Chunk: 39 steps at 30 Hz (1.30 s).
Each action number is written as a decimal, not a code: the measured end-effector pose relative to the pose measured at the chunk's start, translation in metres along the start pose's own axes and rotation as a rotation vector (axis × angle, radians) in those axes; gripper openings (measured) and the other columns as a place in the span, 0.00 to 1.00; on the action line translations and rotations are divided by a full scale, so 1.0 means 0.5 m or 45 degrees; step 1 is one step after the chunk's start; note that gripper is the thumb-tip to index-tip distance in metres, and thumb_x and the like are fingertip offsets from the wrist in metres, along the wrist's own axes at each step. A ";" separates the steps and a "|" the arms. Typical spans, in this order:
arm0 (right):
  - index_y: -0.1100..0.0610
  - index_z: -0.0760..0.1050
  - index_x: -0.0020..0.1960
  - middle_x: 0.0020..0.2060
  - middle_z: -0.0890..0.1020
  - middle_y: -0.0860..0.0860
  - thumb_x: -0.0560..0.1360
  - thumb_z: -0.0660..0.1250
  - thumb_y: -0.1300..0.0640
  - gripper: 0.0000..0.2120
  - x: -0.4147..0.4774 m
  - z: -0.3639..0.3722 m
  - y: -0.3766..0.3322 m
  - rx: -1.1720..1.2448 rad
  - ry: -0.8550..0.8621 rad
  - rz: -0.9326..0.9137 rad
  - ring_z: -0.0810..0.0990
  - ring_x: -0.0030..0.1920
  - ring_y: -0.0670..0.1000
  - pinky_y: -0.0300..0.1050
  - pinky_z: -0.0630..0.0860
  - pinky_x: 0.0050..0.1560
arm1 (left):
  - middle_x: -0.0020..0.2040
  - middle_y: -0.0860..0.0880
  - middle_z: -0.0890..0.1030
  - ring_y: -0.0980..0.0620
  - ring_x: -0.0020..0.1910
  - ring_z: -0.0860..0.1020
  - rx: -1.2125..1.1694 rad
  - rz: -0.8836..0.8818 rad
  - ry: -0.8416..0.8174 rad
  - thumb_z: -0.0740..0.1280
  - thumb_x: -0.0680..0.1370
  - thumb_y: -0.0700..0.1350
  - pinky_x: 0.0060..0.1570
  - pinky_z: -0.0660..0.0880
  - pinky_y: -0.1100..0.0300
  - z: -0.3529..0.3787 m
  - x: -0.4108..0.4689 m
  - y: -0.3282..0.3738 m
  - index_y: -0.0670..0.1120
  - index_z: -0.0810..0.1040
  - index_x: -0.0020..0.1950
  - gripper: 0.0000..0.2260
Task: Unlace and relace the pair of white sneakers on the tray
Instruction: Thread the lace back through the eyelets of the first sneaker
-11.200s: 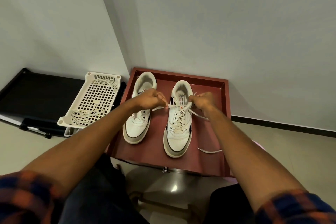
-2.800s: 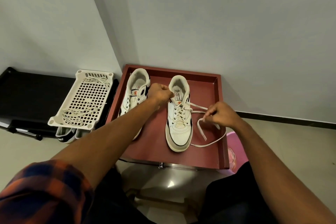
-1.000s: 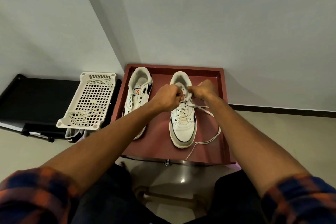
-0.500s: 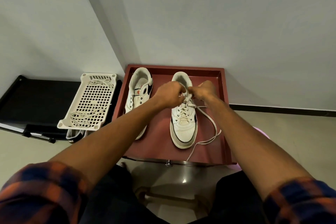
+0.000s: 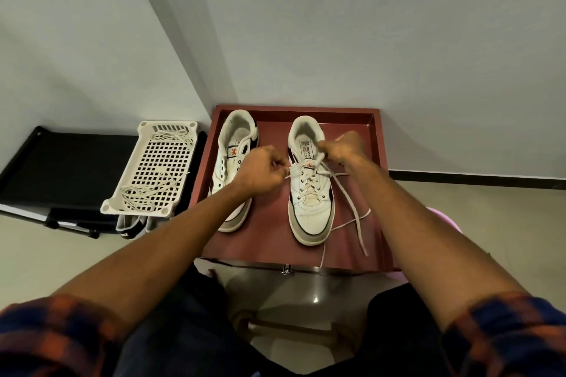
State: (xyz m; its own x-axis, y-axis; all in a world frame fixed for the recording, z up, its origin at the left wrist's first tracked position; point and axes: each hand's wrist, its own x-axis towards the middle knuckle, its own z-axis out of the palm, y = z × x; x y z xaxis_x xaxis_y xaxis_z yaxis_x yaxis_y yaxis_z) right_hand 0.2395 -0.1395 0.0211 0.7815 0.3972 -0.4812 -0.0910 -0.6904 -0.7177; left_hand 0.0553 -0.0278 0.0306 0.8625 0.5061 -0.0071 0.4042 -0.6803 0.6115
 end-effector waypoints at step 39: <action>0.62 0.83 0.40 0.32 0.85 0.53 0.69 0.77 0.56 0.08 -0.008 0.002 -0.001 0.054 0.004 0.019 0.80 0.28 0.49 0.37 0.67 0.25 | 0.52 0.50 0.82 0.47 0.58 0.75 0.467 0.185 -0.193 0.65 0.76 0.46 0.46 0.77 0.52 0.038 0.078 0.103 0.49 0.85 0.53 0.10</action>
State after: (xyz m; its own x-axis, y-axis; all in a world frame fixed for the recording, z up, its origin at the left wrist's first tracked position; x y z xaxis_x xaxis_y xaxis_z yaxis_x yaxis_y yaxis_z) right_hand 0.2358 -0.1405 0.0229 0.7816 0.3850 -0.4908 -0.1291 -0.6699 -0.7311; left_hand 0.1153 -0.0531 0.0466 0.9425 0.3257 -0.0749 0.3330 -0.8963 0.2928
